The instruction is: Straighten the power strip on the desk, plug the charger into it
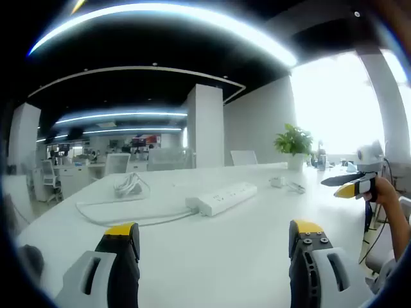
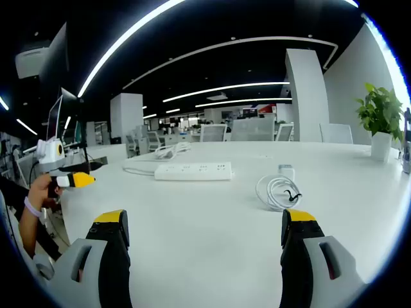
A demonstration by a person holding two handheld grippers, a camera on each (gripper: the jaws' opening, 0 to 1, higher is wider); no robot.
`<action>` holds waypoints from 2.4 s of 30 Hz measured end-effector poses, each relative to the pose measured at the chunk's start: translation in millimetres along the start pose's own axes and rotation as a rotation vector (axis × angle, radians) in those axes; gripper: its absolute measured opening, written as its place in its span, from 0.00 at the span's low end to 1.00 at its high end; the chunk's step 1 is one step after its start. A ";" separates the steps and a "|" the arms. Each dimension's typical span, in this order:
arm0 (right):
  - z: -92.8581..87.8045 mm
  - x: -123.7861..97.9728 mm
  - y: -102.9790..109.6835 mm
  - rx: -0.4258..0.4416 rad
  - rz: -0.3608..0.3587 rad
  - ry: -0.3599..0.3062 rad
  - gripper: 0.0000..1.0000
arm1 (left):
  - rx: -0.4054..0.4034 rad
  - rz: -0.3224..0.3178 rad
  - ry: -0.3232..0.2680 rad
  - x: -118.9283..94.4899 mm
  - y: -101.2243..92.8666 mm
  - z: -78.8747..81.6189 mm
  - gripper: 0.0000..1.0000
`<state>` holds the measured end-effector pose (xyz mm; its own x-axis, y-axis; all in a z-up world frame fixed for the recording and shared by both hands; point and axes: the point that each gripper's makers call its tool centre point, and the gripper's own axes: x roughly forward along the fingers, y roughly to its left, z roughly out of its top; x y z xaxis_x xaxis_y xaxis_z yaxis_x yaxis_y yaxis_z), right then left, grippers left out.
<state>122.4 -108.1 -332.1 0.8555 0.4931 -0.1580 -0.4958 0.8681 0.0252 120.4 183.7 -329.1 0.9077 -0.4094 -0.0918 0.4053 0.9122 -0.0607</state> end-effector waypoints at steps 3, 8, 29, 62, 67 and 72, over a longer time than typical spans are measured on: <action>-0.2 -0.5 -0.7 0.000 -0.002 0.000 0.98 | -0.012 0.000 -0.005 -1.1 0.4 -0.5 0.99; -1.3 -1.1 -0.4 0.003 -0.002 0.001 0.98 | -0.017 0.002 -0.008 -1.8 1.1 -0.6 0.99; -4.6 2.4 0.4 0.014 0.001 0.003 0.98 | -0.101 -0.072 -0.082 2.8 -3.9 35.0 0.99; -7.8 9.8 4.6 0.024 0.010 0.013 0.98 | -0.052 -0.183 -0.092 43.3 -27.2 86.0 0.99; -6.6 10.3 6.2 0.022 0.012 0.013 0.98 | -0.039 -0.185 -0.101 50.8 -23.8 94.2 0.99; -5.7 10.5 6.3 0.021 0.010 0.013 0.98 | -0.044 -0.183 -0.105 57.5 -19.7 99.3 0.99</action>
<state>127.4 -97.8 -339.2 0.8484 0.5013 -0.1702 -0.5010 0.8641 0.0474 175.4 144.0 -234.5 0.8267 -0.5619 0.0284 0.5613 0.8203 -0.1099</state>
